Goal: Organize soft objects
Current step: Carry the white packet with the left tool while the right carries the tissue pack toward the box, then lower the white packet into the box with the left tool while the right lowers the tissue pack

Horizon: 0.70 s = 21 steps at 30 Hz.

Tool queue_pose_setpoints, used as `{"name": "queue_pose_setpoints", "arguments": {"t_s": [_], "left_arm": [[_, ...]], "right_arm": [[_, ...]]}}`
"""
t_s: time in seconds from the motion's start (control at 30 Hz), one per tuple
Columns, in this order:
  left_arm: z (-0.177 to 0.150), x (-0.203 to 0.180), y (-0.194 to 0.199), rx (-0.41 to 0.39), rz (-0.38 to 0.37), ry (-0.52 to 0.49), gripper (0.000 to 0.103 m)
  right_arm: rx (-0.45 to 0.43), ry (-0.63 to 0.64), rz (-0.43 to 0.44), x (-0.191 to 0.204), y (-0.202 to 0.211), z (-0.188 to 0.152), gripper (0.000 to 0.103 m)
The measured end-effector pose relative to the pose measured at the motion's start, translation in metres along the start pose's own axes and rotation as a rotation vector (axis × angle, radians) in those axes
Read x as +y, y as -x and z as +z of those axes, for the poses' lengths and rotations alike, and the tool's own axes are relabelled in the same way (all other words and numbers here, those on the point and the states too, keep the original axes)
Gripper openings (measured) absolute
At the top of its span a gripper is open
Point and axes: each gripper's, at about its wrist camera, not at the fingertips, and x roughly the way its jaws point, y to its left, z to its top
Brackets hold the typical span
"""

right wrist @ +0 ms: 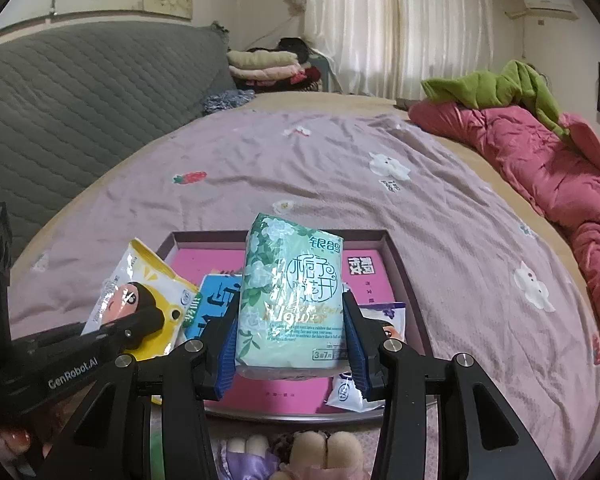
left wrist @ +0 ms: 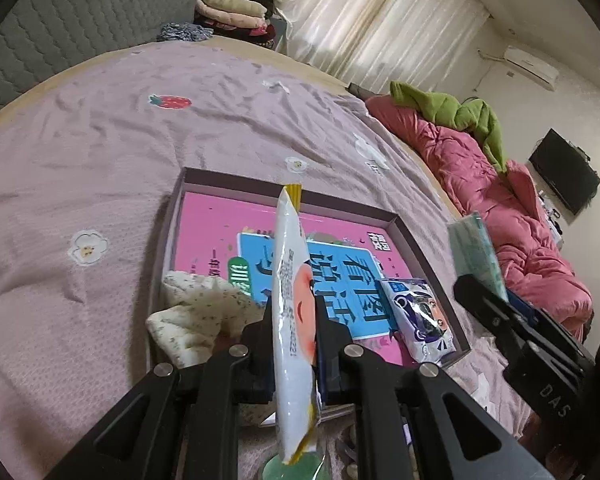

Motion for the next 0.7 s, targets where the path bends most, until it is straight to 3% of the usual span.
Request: {"name": "queue_pose_setpoints", "arguments": {"t_s": [0.3, 0.7], "left_arm": [[-0.003, 0.005, -0.02, 0.05, -0.068, 0.038, 0.015], [-0.009, 0.02, -0.036, 0.095, -0.079, 0.081, 0.016]], "right_arm": [[0.076, 0.032, -0.017, 0.011, -0.027, -0.003, 0.047], [0.184, 0.062, -0.044, 0.018, -0.056, -0.015, 0.047]]}}
